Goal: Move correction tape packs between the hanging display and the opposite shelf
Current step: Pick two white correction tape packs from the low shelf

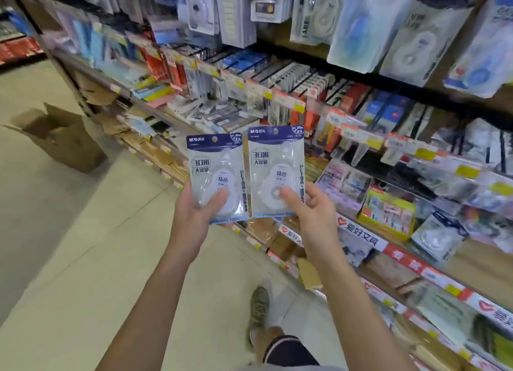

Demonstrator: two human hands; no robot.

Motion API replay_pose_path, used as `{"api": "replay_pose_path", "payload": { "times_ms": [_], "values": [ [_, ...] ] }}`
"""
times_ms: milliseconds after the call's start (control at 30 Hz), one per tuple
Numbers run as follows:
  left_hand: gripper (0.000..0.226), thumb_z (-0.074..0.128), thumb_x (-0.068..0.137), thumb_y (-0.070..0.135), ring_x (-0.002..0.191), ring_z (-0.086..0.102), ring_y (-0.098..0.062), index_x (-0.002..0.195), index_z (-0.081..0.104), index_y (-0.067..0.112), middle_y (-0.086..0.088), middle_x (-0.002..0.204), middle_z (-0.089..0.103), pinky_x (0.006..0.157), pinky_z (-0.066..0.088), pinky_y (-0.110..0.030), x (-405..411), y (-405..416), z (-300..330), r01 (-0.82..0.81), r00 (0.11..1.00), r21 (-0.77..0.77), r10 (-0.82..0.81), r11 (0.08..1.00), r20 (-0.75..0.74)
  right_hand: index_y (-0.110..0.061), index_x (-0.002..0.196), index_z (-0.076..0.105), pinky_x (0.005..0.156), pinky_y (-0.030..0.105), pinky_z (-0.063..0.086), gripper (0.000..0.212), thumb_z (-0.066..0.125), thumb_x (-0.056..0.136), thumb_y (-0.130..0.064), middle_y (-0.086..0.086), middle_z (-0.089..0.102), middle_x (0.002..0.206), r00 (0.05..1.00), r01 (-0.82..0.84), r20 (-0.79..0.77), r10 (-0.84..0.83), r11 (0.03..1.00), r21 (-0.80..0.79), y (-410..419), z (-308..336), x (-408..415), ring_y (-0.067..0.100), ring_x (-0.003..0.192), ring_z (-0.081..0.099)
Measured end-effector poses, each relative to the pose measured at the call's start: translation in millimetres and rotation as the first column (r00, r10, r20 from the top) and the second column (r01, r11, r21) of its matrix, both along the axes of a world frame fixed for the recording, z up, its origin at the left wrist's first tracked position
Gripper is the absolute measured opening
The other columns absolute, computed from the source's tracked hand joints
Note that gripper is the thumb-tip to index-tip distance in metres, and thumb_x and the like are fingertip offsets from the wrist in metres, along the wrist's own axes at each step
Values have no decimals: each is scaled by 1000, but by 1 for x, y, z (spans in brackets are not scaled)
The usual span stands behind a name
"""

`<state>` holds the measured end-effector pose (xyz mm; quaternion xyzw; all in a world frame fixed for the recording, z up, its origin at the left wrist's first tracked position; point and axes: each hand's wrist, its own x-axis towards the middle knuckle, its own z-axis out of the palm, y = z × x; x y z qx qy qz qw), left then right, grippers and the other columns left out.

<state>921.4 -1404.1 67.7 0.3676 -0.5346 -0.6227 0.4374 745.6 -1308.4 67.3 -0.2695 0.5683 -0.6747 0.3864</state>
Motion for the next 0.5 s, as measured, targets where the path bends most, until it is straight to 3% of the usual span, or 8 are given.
{"api": "replay_pose_path", "payload": {
  "times_ms": [167, 333, 500],
  "values": [
    [47, 71, 87, 12, 112, 68, -34, 132, 56, 19, -6, 123, 71, 77, 58, -38, -13, -52, 22, 10, 1000, -66, -11, 998, -27, -16, 109, 68, 77, 36, 62, 16, 67, 94, -12, 6, 77, 105, 1000, 2, 23, 0, 996, -87, -57, 20, -16, 26, 95, 75],
    [53, 69, 84, 14, 118, 66, -25, 134, 55, 18, -5, 128, 69, 95, 56, -40, -42, -112, 41, 28, 998, -100, -33, 995, -56, -18, 113, 70, 60, 21, 55, 20, 69, 92, -16, 6, 77, 106, 999, 31, 10, -30, 989, -142, -115, 33, -42, 17, 82, 74],
    [55, 73, 87, 13, 122, 64, -28, 138, 52, 15, -7, 131, 67, 105, 49, -54, -79, -171, 56, 74, 996, -149, -80, 986, -34, -17, 111, 70, 77, 36, 59, 20, 70, 91, -13, 6, 77, 106, 997, 68, 45, -60, 975, -210, -167, 45, -70, 26, 96, 75]
  ]
}}
